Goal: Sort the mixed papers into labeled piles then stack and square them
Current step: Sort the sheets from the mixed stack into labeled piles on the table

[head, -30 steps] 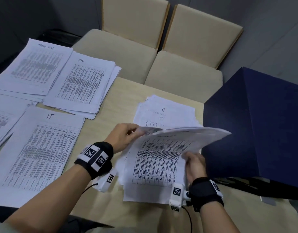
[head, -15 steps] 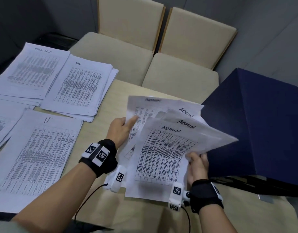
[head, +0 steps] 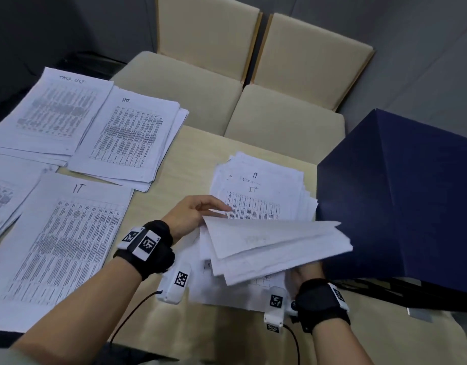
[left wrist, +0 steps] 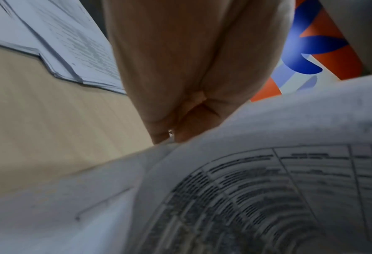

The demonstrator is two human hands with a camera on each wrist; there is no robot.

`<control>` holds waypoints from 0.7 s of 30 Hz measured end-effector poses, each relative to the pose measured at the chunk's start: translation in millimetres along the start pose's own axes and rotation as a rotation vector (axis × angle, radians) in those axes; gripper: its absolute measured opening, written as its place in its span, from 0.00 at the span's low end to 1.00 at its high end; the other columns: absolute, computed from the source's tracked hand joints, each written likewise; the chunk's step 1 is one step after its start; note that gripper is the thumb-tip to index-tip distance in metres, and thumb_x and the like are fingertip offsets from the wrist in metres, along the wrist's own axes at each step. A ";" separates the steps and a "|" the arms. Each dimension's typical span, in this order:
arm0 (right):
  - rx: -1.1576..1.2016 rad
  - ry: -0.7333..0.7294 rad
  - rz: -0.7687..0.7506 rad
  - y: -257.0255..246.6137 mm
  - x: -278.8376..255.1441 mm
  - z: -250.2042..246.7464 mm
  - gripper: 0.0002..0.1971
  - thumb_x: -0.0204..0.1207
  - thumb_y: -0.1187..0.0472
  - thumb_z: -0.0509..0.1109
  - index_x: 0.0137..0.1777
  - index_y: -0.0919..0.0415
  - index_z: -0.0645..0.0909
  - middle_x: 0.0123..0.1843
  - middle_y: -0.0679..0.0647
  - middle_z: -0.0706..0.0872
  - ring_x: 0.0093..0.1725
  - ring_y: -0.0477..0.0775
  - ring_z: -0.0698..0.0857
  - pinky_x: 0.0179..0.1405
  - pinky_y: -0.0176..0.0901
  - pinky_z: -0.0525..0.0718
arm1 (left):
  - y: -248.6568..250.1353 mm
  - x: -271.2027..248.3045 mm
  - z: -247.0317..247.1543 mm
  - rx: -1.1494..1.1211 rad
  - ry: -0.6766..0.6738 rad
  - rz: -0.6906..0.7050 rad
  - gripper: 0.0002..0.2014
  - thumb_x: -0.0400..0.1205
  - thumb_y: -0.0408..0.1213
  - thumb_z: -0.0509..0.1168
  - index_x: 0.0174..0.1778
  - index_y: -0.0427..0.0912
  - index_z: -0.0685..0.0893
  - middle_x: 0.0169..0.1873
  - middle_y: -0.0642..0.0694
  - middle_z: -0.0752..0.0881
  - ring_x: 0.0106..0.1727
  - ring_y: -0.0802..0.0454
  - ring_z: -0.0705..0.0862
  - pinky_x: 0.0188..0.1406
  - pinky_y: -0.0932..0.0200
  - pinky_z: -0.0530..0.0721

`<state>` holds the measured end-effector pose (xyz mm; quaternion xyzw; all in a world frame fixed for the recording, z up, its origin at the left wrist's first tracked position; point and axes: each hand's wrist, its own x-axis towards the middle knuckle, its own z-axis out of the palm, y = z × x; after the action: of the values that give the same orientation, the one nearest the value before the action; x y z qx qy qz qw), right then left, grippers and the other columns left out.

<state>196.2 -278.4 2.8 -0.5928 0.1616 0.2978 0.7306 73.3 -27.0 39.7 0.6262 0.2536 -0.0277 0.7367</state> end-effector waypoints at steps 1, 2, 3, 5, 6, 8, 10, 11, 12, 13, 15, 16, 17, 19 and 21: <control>0.048 -0.005 -0.015 -1.6 2.8 4.0 0.17 0.74 0.49 0.79 0.61 0.51 0.86 0.69 0.57 0.86 0.60 0.57 0.87 0.53 0.50 0.85 | -1.0 -0.7 -1.6 0.016 -0.010 0.009 0.30 0.70 0.06 0.49 0.59 0.32 0.85 0.59 0.40 0.88 0.60 0.49 0.88 0.37 0.70 0.82; 0.057 0.014 -0.041 -8.3 3.4 10.8 0.14 0.76 0.52 0.76 0.61 0.52 0.85 0.62 0.56 0.89 0.58 0.58 0.88 0.54 0.53 0.86 | -1.0 -1.1 -2.6 0.066 -0.027 0.042 0.31 0.70 0.07 0.51 0.62 0.35 0.83 0.61 0.43 0.87 0.62 0.50 0.87 0.40 0.70 0.82; 0.054 0.037 -0.043 -18.4 1.0 20.8 0.11 0.77 0.53 0.74 0.57 0.53 0.85 0.55 0.55 0.90 0.56 0.59 0.87 0.53 0.53 0.85 | -1.0 -1.1 -1.7 0.136 -0.049 0.093 0.29 0.72 0.09 0.57 0.65 0.38 0.81 0.62 0.46 0.87 0.63 0.52 0.86 0.46 0.70 0.82; 0.106 0.003 -0.050 -39.3 -0.8 31.7 0.08 0.80 0.49 0.66 0.53 0.50 0.84 0.51 0.55 0.87 0.54 0.59 0.84 0.54 0.51 0.82 | 5.4 0.3 3.3 0.217 -0.054 0.173 0.26 0.74 0.19 0.69 0.67 0.43 0.80 0.61 0.50 0.87 0.62 0.55 0.86 0.56 0.66 0.81; 0.130 -0.026 -0.087 -48.0 -0.5 36.4 0.09 0.83 0.49 0.62 0.53 0.50 0.82 0.51 0.54 0.86 0.55 0.58 0.83 0.56 0.51 0.81 | 11.5 2.3 7.2 0.210 -0.019 0.210 0.23 0.75 0.24 0.70 0.66 0.45 0.81 0.60 0.49 0.88 0.60 0.56 0.86 0.58 0.63 0.81; 0.082 -0.031 -0.268 -71.2 -7.3 50.9 0.06 0.85 0.56 0.62 0.53 0.52 0.80 0.50 0.51 0.87 0.56 0.57 0.84 0.56 0.49 0.84 | 32.6 5.1 19.4 0.173 0.117 0.327 0.14 0.77 0.29 0.68 0.57 0.46 0.86 0.53 0.49 0.90 0.52 0.56 0.87 0.53 0.60 0.82; 0.025 -0.048 -0.460 -96.1 -25.3 66.3 0.02 0.83 0.63 0.68 0.52 0.56 0.81 0.48 0.52 0.90 0.51 0.52 0.88 0.52 0.45 0.87 | 61.2 2.2 32.2 0.101 0.235 0.418 0.04 0.80 0.41 0.72 0.48 0.48 0.87 0.44 0.50 0.89 0.43 0.54 0.85 0.47 0.60 0.82; -0.008 -0.056 -0.539 -106.0 -32.2 70.3 0.03 0.81 0.61 0.72 0.52 0.56 0.82 0.49 0.52 0.91 0.52 0.52 0.89 0.54 0.45 0.87 | 75.1 -1.7 39.0 0.036 0.258 0.437 0.05 0.79 0.47 0.72 0.47 0.51 0.87 0.44 0.52 0.90 0.43 0.55 0.87 0.46 0.63 0.84; -0.031 -0.054 -0.609 -116.7 -40.7 73.8 0.06 0.78 0.57 0.74 0.52 0.56 0.83 0.51 0.52 0.92 0.55 0.52 0.90 0.57 0.46 0.86 | 84.9 -3.7 44.3 -0.026 0.253 0.458 0.06 0.78 0.47 0.72 0.49 0.53 0.87 0.46 0.52 0.91 0.46 0.57 0.88 0.46 0.66 0.84; -0.037 -0.043 -0.660 -122.7 -45.0 74.3 0.08 0.76 0.55 0.75 0.53 0.54 0.84 0.51 0.50 0.92 0.56 0.50 0.89 0.59 0.45 0.85 | 92.2 -5.9 49.1 -0.074 0.244 0.478 0.08 0.78 0.45 0.72 0.52 0.52 0.87 0.48 0.51 0.91 0.50 0.58 0.89 0.47 0.68 0.85; -0.047 -0.022 -0.726 -126.1 -46.9 70.4 0.09 0.78 0.59 0.74 0.56 0.54 0.83 0.50 0.45 0.92 0.55 0.45 0.89 0.56 0.39 0.84 | 96.3 -6.9 54.8 -0.123 0.254 0.488 0.14 0.75 0.40 0.75 0.56 0.45 0.87 0.50 0.48 0.92 0.52 0.55 0.90 0.48 0.65 0.86; -0.063 -0.015 -0.742 -122.8 -46.9 67.2 0.11 0.78 0.62 0.74 0.59 0.54 0.81 0.51 0.44 0.92 0.56 0.44 0.88 0.56 0.37 0.84 | 92.2 -4.6 54.5 -0.147 0.284 0.483 0.16 0.74 0.38 0.76 0.57 0.40 0.87 0.50 0.46 0.92 0.52 0.53 0.90 0.48 0.64 0.86; -0.075 -0.018 -0.739 -115.7 -43.4 61.7 0.15 0.77 0.62 0.75 0.62 0.55 0.81 0.54 0.46 0.92 0.57 0.46 0.88 0.57 0.38 0.85 | 88.3 -3.0 55.4 -0.175 0.311 0.476 0.18 0.73 0.38 0.77 0.58 0.37 0.87 0.49 0.45 0.92 0.52 0.50 0.91 0.48 0.62 0.87; -0.141 -0.024 -0.675 -99.9 -40.8 52.2 0.18 0.72 0.60 0.78 0.61 0.56 0.81 0.54 0.50 0.92 0.57 0.49 0.89 0.56 0.42 0.86 | 76.0 3.4 57.5 -0.199 0.356 0.445 0.18 0.73 0.35 0.78 0.58 0.35 0.87 0.49 0.43 0.92 0.52 0.48 0.91 0.48 0.59 0.87; -0.215 0.005 -0.624 -88.4 -37.1 48.3 0.10 0.72 0.62 0.79 0.49 0.54 0.81 0.42 0.46 0.91 0.44 0.38 0.89 0.49 0.39 0.83 | 72.3 6.0 66.0 -0.132 0.361 0.460 0.14 0.75 0.31 0.76 0.57 0.39 0.87 0.50 0.43 0.91 0.52 0.48 0.89 0.48 0.57 0.87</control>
<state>217.3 -251.5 104.5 -0.6883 -0.0582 0.0734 0.7193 126.9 -71.7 108.8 0.6129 0.2330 0.2683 0.7057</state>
